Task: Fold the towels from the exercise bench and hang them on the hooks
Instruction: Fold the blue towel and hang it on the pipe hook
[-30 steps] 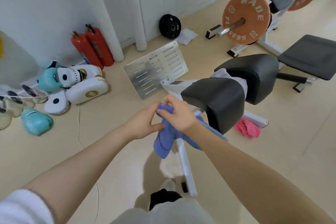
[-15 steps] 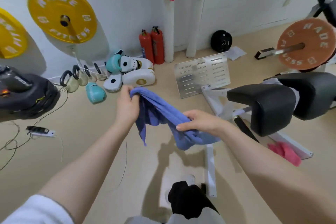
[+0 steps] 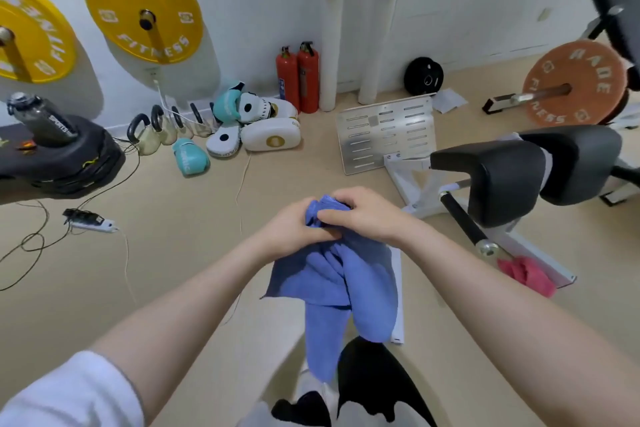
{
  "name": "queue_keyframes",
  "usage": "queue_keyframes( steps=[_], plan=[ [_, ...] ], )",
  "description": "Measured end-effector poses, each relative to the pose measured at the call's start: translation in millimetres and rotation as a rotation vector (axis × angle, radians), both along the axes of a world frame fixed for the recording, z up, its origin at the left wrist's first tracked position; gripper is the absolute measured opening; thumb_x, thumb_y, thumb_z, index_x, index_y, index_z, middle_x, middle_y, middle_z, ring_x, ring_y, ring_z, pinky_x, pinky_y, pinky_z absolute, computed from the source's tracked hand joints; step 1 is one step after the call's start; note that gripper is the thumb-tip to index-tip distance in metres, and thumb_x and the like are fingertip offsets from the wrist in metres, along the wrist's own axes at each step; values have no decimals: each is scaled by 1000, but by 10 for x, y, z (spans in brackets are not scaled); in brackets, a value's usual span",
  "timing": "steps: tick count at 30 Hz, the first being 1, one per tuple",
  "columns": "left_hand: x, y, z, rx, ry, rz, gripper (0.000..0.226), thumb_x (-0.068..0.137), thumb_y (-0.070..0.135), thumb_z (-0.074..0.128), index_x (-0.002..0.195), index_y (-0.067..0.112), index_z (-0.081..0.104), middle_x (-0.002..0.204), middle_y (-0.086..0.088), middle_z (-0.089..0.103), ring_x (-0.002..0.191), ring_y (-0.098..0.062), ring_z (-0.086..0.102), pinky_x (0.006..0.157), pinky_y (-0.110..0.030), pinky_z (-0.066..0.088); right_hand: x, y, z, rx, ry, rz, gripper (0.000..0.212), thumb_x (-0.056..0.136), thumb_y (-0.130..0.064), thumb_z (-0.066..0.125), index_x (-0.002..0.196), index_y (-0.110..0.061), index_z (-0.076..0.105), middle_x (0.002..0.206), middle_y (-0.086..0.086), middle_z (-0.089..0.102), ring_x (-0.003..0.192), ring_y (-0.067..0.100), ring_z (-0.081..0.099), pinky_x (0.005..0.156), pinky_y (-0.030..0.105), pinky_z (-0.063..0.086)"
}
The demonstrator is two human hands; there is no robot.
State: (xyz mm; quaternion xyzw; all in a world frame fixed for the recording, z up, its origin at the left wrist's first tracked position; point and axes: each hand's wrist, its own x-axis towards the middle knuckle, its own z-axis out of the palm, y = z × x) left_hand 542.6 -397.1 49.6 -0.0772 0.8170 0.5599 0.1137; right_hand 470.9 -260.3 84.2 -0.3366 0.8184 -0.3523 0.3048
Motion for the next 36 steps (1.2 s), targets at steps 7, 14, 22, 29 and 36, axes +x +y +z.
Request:
queue_keyframes(
  steps=[7,14,22,29,36],
  plan=[
    [-59,133,60,-93,74,305,15,79,16,56,70,11,44,67,2,46,63,-13,38,56,-23,33,-109,575,50,127,-115,9,20,85,-25,61,72,-10,55,68,-3,51,63,12,45,61,27,35],
    [-97,127,89,-67,25,502,18,72,14,58,82,2,49,64,0,53,62,-11,49,58,-27,44,-179,1053,-228,114,-110,-92,13,92,-12,46,85,-5,55,79,3,53,72,15,48,68,29,38],
    [-22,1353,237,-199,77,5,70,74,33,72,135,32,37,84,10,58,77,8,57,75,-12,45,-55,1464,-38,-51,-146,-83,20,91,-11,47,76,0,53,66,10,43,55,13,38,54,27,34],
    [52,2114,224,-74,3,292,25,90,10,43,90,10,68,78,-3,64,76,-16,55,60,-20,42,-70,2109,22,-54,16,-17,8,85,-19,62,83,-16,55,76,-2,55,67,12,48,65,24,41],
    [225,2524,373,404,79,594,28,93,10,43,70,16,58,53,5,64,52,-8,61,46,-12,46,-25,2696,-295,-8,-56,-82,7,84,-21,63,88,-16,64,90,-9,63,79,10,59,85,35,49]
  ],
)
